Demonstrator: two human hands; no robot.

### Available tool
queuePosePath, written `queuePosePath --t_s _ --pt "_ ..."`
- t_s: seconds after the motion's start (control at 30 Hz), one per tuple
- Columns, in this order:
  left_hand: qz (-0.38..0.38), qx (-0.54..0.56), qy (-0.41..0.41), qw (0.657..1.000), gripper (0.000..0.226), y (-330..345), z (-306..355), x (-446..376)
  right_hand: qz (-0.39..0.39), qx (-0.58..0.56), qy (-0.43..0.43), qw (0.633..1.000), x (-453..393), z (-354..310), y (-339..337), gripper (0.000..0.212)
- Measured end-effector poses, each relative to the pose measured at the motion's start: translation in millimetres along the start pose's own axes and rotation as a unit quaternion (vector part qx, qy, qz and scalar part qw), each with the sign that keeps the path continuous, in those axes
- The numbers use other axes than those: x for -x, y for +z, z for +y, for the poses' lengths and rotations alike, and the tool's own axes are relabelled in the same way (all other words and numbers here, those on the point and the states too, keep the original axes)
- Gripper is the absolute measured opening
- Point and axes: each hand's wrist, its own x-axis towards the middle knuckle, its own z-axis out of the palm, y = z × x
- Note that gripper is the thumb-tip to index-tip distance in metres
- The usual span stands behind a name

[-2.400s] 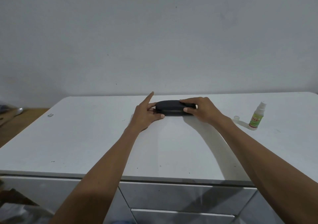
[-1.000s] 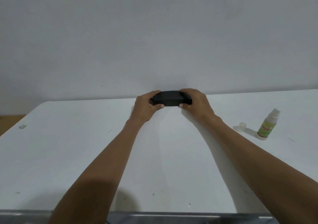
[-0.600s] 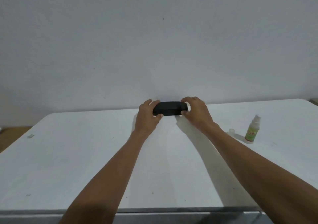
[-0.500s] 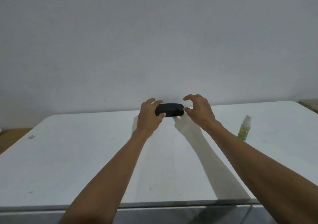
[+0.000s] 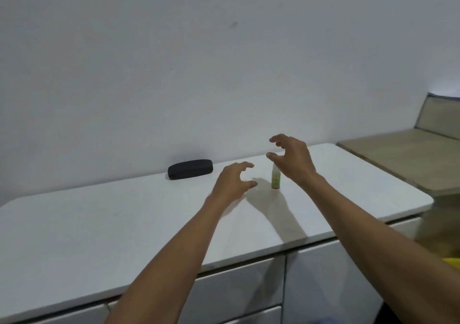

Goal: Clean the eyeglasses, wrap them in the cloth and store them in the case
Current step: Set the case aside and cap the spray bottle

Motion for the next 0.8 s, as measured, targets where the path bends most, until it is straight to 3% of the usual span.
queuePosePath --t_s 0.3,0.53,0.67,0.8 --pt "-0.007 -0.006 -0.025 1.000 0.039 43 16 -1 -0.031 -0.113 0.114 0.986 40 35 11 0.057" --pt "0.074 0.080 -0.058 0.992 0.019 45 13 -17 -0.020 -0.148 0.130 0.980 37 47 29 0.020" --pt "0.142 0.194 -0.031 0.970 0.020 26 30 -34 -0.014 -0.152 0.127 0.980 36 50 31 0.012" --pt "0.127 0.231 0.013 0.964 0.017 19 49 -43 -0.018 -0.152 0.123 0.981 35 50 30 0.009"
